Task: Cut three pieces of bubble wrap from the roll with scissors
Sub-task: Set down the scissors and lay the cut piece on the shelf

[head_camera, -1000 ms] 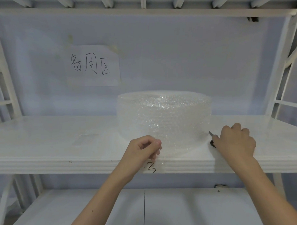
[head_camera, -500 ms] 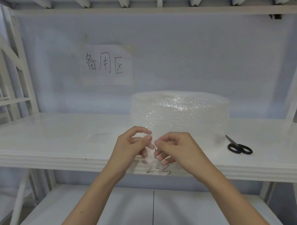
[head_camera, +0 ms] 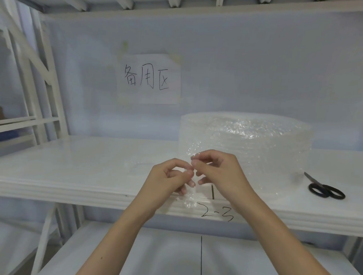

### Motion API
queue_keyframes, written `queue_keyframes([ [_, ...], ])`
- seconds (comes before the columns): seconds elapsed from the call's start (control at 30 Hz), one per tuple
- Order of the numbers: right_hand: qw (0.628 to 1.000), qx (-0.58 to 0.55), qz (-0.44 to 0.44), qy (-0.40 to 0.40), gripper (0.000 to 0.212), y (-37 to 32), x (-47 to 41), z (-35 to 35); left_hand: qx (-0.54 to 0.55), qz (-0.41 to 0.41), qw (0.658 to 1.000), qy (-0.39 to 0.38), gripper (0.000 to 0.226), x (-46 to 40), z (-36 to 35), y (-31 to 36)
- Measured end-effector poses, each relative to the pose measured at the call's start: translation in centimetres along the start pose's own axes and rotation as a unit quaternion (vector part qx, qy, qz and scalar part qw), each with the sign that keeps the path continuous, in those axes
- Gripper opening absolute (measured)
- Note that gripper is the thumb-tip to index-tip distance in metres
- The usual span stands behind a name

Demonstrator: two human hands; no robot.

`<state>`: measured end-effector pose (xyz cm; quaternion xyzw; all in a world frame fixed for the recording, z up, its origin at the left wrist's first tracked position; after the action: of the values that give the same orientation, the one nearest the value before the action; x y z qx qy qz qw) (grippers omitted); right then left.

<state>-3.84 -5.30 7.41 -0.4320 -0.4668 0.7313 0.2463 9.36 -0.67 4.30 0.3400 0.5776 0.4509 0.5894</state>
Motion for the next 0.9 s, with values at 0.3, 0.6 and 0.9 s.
queue_keyframes([
  [0.3,0.996,0.052,0.068,0.029,0.009,0.0,-0.4,-0.3,0.071,0.036,0.997,0.005,0.018,-0.1,0.6,-1.3],
  [0.6,0.976,0.162,0.143,0.019,0.020,0.0,0.5,-1.0,0.136,0.061,0.989,0.010,0.026,-0.7,0.5,-1.6],
  [0.9,0.947,0.264,0.181,0.007,0.023,1.3,1.4,-1.4,0.198,0.074,0.977,0.018,0.031,-0.7,0.8,-2.1],
])
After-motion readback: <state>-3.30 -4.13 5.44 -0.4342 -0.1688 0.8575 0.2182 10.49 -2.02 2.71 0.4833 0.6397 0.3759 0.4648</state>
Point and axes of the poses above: each hand's wrist, its own x-axis away from the middle knuckle, its own z-axis out of the back of the hand, y = z × x, the point moved 8 cm from there along -x, towards the middle knuckle, and after that the axes turned 6 degrees about -y, right-handed, at the moved point
